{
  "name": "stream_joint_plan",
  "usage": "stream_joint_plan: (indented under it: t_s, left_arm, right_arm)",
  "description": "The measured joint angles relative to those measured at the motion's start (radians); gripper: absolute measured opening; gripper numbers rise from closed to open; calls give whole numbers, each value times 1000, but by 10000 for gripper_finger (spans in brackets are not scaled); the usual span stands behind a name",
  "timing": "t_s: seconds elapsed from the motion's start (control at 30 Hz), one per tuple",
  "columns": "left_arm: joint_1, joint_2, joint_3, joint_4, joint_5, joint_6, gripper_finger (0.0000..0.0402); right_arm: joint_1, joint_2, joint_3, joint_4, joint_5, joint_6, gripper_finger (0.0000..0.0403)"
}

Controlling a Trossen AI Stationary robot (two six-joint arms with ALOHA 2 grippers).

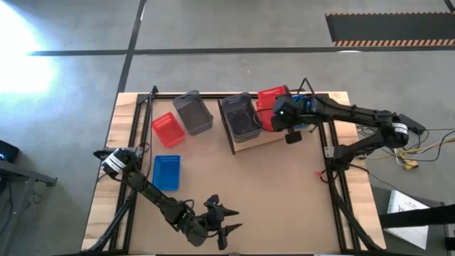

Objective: Stack baskets on shelf by color
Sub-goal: Stack the bottom red bin on the other red bin on the shelf

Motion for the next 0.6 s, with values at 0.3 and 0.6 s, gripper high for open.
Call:
stream_joint_plan:
  t_s: [0.3,0.6]
  left_arm:
    - [0,0,0,1,0,0,185]
    - [2,0,0,2,0,0,185]
  right_arm:
    - [-46,-1,-119,117,-33,-78,9]
    - [-47,-1,-167,195,-59,-77,15]
